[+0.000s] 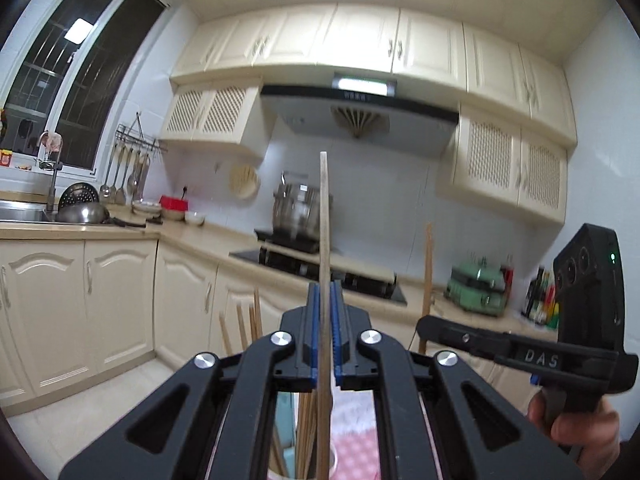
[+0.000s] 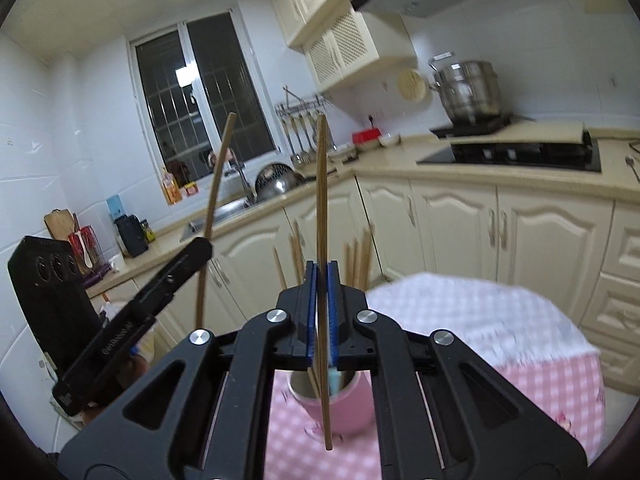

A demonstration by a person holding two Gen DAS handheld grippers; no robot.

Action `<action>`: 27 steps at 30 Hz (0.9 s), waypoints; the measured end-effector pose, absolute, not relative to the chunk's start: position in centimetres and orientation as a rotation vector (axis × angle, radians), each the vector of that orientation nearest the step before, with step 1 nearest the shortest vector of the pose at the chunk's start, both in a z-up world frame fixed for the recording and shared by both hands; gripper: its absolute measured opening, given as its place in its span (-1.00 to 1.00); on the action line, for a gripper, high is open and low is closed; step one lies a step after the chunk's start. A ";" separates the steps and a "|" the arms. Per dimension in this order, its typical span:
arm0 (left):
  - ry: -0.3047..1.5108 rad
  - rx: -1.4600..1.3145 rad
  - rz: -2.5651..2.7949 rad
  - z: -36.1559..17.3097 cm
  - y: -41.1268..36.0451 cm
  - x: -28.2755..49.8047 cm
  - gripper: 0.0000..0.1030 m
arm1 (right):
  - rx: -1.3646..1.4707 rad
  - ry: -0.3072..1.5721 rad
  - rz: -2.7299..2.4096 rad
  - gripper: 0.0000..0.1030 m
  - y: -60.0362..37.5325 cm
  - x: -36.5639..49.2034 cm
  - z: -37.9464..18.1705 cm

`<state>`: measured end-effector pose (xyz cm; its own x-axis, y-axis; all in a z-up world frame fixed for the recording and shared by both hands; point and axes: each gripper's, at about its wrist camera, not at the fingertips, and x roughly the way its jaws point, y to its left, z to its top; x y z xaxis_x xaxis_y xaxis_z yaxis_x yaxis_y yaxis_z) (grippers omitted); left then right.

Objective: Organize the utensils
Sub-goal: 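Lift both chopsticks with both grippers and drop them into the pink cup, then open both grippers and pull them back from the pink cup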

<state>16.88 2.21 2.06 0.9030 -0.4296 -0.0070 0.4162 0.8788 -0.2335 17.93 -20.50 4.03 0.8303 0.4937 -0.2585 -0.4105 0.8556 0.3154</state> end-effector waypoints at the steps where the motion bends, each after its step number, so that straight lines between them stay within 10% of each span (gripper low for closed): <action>1: 0.048 -0.243 -0.446 2.2 2.2 17.4 -0.90 | 0.250 0.331 0.483 -0.90 -20.2 18.2 4.3; 27: 0.069 -0.276 -0.425 -4.5 -0.3 24.4 -0.90 | 0.237 0.354 0.460 -0.89 -17.8 21.8 2.0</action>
<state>24.42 -0.27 -4.49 0.9094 -0.4159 -0.0089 0.3972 0.8744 -0.2787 21.77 -17.80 2.02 0.8370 0.4710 -0.2785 -0.3897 0.8704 0.3008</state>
